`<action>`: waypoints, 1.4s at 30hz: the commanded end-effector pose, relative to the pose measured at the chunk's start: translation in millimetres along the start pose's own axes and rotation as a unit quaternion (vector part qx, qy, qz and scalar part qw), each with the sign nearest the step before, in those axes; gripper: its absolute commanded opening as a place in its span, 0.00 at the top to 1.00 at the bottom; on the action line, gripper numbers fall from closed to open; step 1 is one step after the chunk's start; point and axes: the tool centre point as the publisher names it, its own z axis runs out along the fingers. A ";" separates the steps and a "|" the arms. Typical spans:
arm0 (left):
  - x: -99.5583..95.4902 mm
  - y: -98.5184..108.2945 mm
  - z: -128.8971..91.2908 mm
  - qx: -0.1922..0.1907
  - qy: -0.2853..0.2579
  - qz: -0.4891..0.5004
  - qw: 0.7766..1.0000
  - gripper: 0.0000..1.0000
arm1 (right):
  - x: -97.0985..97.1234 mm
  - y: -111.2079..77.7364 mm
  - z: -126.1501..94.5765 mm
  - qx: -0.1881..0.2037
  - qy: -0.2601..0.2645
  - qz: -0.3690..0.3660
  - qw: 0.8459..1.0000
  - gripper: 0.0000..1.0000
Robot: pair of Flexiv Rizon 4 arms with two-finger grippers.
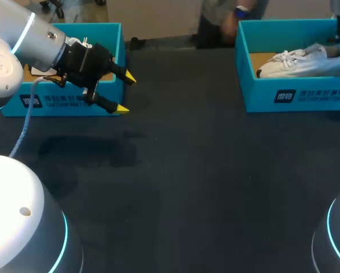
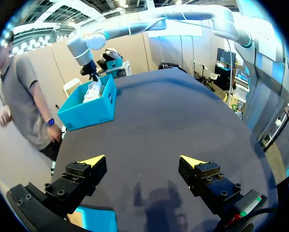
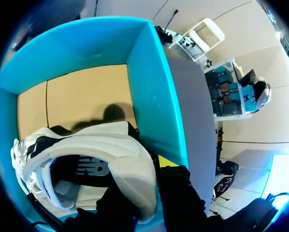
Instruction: Take the shoe out of the shoebox, open the shoe tongue, remove and reinsert the insole, then place the shoe into the shoebox
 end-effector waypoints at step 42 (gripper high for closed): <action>0.9 -0.2 -0.5 -0.002 0.000 0.000 1.000 0.00 | 8.3 -50.0 32.7 0.009 0.015 0.010 1.000 1.00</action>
